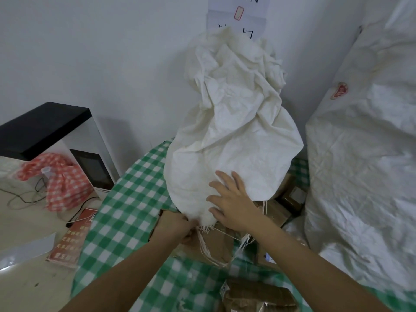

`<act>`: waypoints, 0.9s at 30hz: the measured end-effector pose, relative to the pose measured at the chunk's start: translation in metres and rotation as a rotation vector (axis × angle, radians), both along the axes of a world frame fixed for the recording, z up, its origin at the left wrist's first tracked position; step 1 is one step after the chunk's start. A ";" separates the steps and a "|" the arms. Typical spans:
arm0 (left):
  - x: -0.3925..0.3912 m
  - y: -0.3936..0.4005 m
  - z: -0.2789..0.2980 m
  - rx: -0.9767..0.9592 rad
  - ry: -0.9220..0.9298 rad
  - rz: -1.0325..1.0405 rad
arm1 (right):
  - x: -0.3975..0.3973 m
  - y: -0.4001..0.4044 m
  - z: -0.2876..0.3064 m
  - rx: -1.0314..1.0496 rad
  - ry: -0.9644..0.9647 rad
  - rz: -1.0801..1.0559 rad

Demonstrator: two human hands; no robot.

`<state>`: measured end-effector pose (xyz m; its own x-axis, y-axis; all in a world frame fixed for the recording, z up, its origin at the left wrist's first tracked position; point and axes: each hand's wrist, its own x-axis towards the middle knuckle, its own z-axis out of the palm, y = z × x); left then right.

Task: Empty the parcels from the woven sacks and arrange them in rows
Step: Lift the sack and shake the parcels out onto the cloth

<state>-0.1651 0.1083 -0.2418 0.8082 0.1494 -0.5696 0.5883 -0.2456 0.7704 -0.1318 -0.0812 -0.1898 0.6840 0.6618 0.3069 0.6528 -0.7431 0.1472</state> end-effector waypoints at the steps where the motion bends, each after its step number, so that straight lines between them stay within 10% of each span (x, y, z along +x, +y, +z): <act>1: 0.001 0.003 -0.006 -0.009 0.009 0.008 | -0.001 0.000 -0.001 0.002 0.000 0.003; 11: -0.002 0.006 0.045 -0.527 0.160 0.028 | -0.015 -0.008 0.000 -0.113 0.076 0.025; 27: 0.016 -0.016 0.092 -0.836 0.031 0.083 | -0.031 -0.004 0.010 -0.038 0.273 -0.024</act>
